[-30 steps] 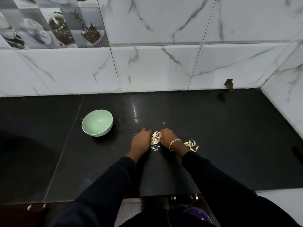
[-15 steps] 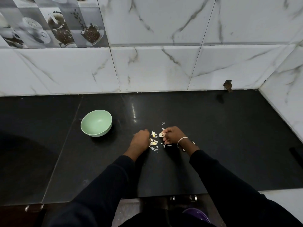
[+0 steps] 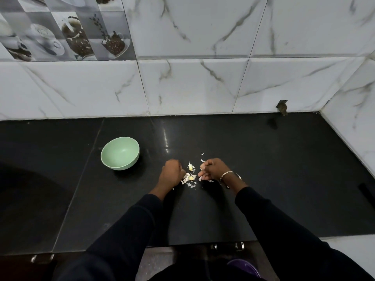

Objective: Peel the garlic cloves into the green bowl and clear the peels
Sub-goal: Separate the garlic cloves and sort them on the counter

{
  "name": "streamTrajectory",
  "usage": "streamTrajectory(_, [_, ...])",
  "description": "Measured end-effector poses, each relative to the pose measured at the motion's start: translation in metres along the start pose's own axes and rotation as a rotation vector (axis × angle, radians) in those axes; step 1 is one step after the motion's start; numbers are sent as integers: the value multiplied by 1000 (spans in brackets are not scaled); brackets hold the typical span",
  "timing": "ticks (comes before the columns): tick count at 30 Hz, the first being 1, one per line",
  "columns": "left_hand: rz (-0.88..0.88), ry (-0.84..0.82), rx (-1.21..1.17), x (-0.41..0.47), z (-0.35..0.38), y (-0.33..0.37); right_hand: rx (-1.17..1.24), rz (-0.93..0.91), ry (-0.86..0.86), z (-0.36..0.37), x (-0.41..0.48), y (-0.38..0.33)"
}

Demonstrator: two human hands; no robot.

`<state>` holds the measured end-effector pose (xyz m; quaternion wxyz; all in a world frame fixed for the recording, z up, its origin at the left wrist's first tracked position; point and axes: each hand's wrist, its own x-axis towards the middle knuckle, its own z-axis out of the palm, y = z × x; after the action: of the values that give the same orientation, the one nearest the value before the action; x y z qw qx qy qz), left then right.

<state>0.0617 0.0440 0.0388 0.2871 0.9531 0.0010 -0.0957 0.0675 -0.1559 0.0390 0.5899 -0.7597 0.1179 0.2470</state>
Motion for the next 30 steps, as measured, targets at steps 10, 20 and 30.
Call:
streamTrajectory(10, [-23,-33,-185,8,6,-13,78,23,-52,-1,-14,-6])
streamTrajectory(20, [-157,-87,-783,1,1,-1,119,-21,-123,-9,-17,-10])
streamTrajectory(30, [-210,-158,-941,-6,0,29,-53,51,40,-23,-30,-23])
